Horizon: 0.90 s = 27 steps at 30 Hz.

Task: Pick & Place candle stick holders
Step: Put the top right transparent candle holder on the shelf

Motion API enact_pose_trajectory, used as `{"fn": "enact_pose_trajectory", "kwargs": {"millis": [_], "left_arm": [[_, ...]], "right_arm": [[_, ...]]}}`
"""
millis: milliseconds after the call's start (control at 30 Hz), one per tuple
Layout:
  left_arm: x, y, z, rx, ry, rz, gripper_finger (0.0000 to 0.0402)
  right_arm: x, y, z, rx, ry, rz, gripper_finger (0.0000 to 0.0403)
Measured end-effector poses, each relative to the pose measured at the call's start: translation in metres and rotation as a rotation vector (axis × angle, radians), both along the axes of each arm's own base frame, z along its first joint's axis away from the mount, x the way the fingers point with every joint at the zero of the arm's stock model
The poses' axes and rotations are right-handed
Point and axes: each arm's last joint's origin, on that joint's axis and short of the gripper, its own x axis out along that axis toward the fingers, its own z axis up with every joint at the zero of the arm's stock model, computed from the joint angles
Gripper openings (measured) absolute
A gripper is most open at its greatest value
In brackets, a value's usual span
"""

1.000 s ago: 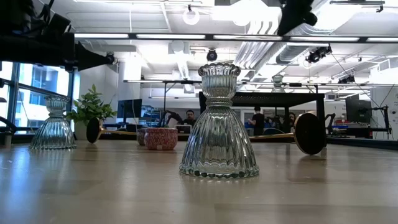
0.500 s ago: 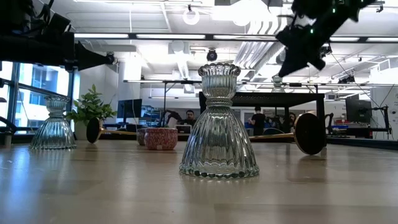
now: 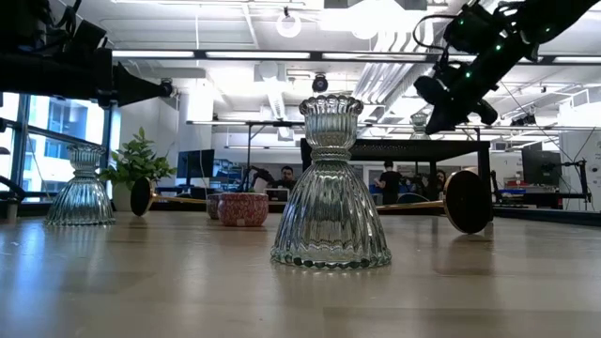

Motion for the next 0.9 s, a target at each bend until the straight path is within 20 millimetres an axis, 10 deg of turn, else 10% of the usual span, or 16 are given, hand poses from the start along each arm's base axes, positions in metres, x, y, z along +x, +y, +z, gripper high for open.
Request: {"fn": "enact_pose_trajectory", "kwargs": {"millis": [900], "left_arm": [[0.000, 0.000, 0.000, 0.000, 0.000, 0.000, 0.0001]], "right_arm": [[-0.003, -0.015, 0.000, -0.034, -0.034, -0.051, 0.0001]]}}
